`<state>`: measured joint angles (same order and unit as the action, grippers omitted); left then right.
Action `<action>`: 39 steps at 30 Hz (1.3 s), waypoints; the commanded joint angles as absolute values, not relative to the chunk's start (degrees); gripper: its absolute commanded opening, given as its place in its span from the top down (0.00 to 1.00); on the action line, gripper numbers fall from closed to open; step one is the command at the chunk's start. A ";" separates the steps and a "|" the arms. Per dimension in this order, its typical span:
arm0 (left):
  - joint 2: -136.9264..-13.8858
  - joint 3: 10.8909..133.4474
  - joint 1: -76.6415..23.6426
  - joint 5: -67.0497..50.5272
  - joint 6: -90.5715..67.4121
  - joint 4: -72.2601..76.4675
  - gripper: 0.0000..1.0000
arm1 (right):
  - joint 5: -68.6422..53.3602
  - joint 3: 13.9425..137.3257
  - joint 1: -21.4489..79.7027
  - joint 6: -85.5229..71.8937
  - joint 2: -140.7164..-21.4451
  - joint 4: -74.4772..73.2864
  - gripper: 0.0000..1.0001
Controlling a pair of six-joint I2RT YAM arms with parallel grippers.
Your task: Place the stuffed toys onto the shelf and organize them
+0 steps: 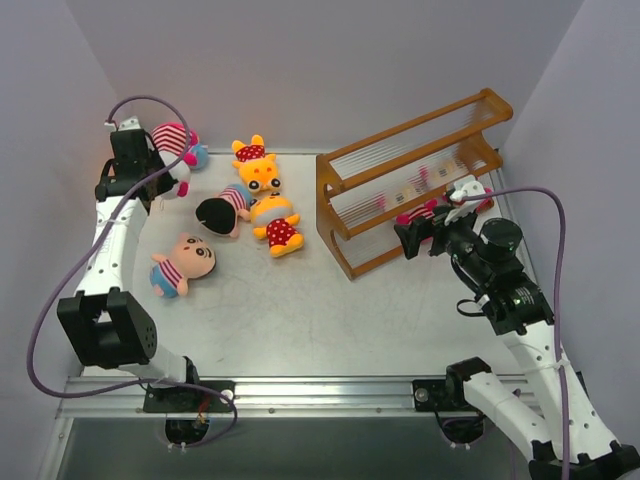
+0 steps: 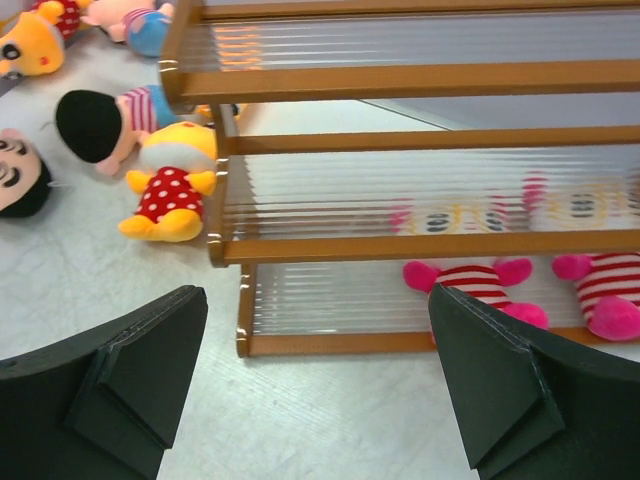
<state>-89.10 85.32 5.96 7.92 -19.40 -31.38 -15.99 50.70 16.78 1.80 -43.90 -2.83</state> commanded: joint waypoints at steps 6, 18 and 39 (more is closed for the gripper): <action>-76.91 80.87 4.75 -6.67 -21.80 -42.44 0.98 | -19.16 53.79 27.58 3.78 -45.78 1.67 0.01; -63.55 71.29 -2.02 -19.58 -19.95 -52.73 0.98 | -2.05 60.64 56.32 13.07 -59.92 4.92 0.01; -56.95 66.62 -8.17 -28.30 -13.71 -61.26 0.98 | 5.01 68.90 66.53 39.10 -85.16 12.04 0.00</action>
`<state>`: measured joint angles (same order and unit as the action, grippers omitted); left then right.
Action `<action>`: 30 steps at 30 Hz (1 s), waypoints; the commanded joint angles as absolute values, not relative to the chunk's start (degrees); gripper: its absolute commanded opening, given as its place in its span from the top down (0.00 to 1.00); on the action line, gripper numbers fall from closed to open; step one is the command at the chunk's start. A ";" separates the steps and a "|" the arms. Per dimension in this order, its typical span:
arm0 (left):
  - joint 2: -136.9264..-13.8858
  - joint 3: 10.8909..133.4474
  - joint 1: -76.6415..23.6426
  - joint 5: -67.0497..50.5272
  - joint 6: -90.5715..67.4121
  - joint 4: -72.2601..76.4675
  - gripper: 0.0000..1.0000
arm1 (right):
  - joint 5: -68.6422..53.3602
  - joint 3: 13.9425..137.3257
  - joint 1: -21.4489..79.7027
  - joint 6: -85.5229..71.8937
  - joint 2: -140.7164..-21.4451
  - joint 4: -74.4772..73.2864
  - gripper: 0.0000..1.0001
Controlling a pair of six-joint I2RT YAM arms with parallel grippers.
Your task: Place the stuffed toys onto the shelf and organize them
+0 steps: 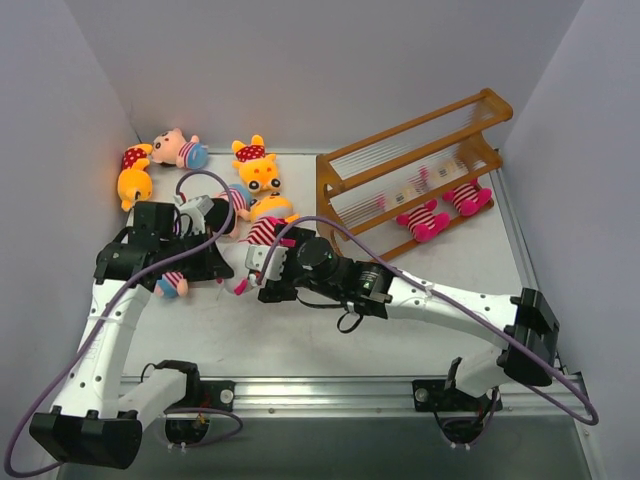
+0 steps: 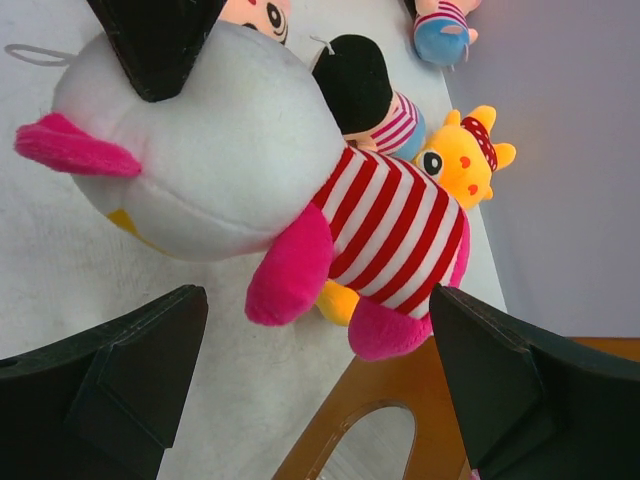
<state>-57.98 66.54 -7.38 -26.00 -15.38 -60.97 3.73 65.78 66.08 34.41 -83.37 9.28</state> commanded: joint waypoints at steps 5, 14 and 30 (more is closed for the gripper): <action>-57.30 66.97 -9.23 -28.39 -13.27 -61.70 0.98 | 4.74 70.92 66.97 42.62 -88.67 10.81 0.01; -58.97 68.03 -12.91 -28.92 -12.57 -62.14 0.98 | 7.38 72.34 67.85 47.28 -92.55 8.61 0.04; -60.12 70.75 -14.50 -27.60 -10.37 -63.19 0.98 | 9.84 67.15 67.41 46.32 -91.06 13.01 0.99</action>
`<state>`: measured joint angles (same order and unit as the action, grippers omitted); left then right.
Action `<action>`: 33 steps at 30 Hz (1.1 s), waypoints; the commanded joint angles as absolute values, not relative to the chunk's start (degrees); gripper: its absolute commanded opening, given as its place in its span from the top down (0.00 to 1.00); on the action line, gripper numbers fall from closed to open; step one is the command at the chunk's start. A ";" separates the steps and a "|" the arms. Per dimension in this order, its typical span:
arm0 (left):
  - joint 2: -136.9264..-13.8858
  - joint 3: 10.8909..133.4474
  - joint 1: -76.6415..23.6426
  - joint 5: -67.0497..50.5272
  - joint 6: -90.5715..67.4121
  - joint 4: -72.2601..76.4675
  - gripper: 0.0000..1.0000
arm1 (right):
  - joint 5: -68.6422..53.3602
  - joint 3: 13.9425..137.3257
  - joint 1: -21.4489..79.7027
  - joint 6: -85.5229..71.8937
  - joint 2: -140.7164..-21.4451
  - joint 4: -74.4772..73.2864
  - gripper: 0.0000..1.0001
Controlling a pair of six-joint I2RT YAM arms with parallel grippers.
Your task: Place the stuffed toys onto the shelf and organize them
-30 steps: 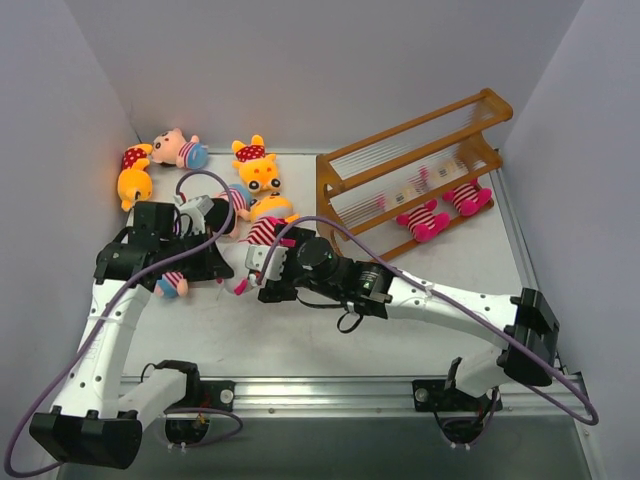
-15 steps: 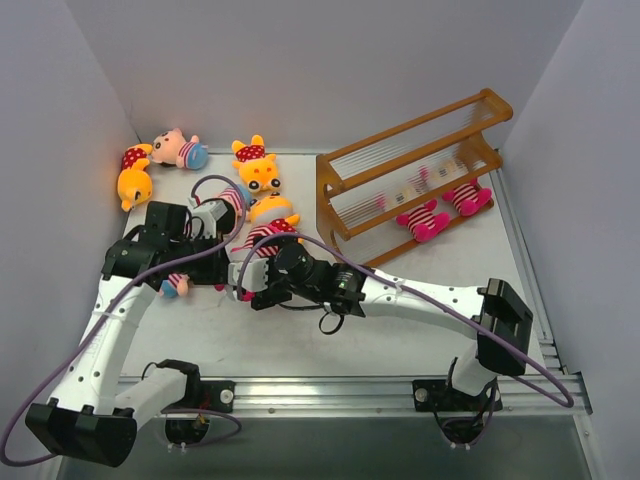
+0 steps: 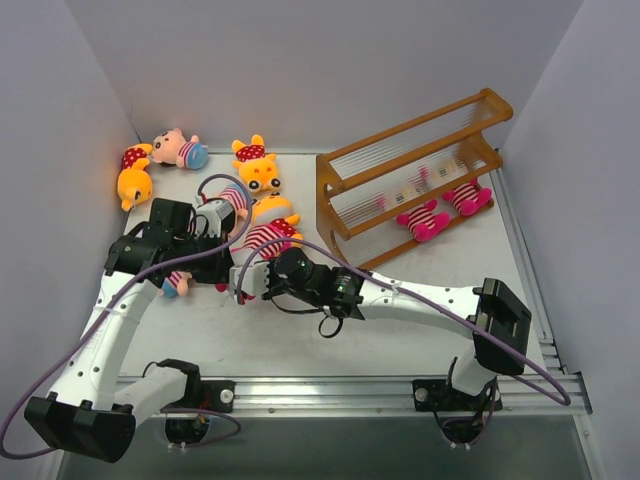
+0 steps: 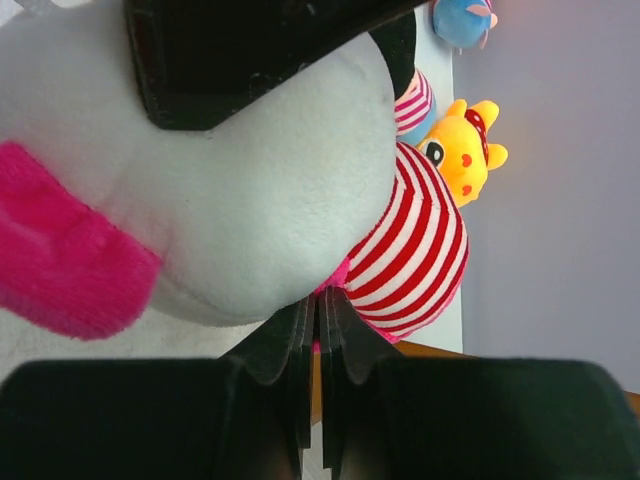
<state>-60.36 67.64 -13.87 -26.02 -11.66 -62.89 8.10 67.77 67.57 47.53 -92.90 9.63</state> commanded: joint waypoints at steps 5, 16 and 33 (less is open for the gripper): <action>-59.85 71.37 -14.50 -26.28 -10.55 -62.49 0.98 | 7.83 66.18 66.45 43.42 -89.21 12.13 1.00; -54.50 70.49 -14.41 -16.53 -12.39 -52.66 0.25 | -8.78 69.52 60.30 25.24 -86.40 1.15 1.00; -29.27 50.37 -14.50 -24.52 1.82 -29.97 0.07 | -27.59 77.43 51.33 0.80 -85.08 -7.03 1.00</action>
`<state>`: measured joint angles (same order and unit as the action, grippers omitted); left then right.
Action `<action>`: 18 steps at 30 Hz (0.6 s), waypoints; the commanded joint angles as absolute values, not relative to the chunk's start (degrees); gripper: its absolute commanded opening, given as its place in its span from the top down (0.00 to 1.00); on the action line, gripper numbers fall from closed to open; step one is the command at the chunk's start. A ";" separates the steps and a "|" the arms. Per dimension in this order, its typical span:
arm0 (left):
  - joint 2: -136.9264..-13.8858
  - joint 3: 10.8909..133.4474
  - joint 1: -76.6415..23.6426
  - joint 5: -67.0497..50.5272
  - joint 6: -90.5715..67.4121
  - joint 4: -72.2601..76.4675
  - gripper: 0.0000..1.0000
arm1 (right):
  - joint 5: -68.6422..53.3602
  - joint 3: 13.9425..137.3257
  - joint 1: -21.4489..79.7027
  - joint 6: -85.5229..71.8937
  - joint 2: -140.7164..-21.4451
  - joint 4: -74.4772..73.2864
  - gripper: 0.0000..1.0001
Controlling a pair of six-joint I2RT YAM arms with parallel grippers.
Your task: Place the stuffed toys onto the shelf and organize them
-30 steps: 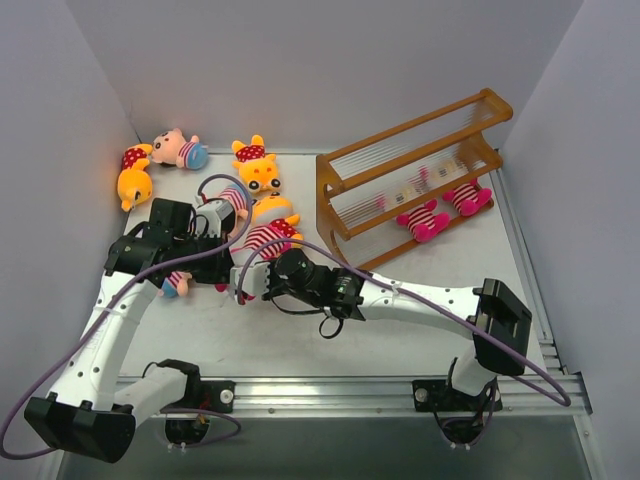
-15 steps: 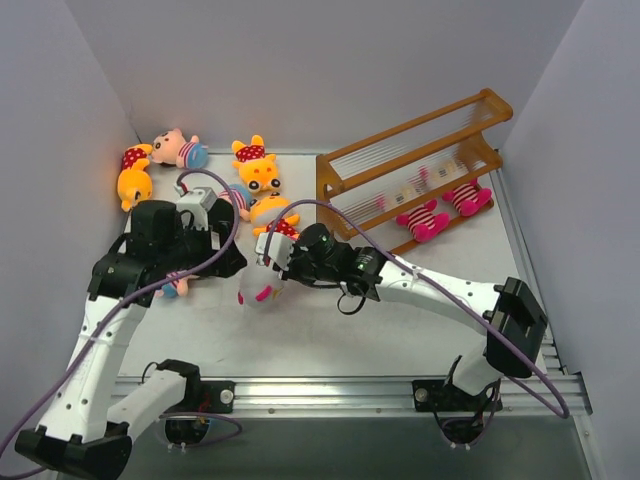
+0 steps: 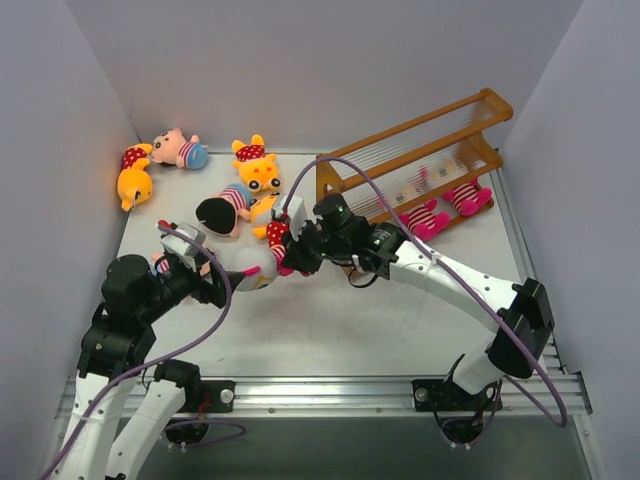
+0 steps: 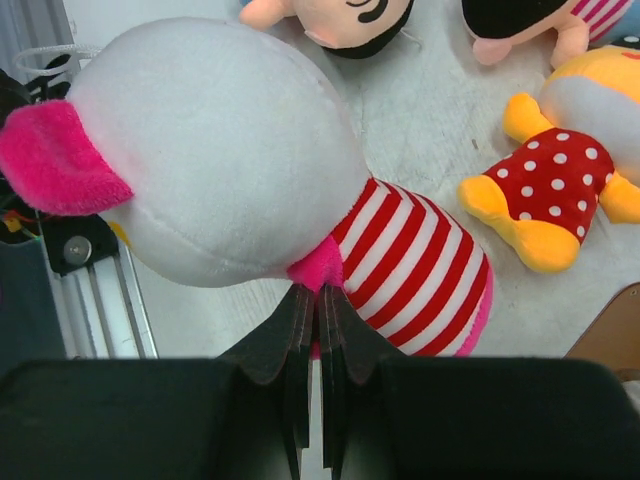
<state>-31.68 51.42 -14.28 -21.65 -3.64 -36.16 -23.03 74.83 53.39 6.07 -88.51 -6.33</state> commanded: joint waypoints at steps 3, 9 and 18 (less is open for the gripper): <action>-27.51 48.96 -14.50 -26.36 4.91 -30.15 0.06 | -30.58 78.57 50.10 0.09 -84.38 -7.82 1.00; -26.90 47.20 -14.50 -31.81 8.17 -29.01 0.04 | -33.31 78.66 49.04 0.44 -83.50 -8.96 1.00; -29.97 45.88 -14.59 -29.88 10.46 -24.79 0.04 | -36.12 78.40 48.96 2.46 -81.91 -9.93 1.00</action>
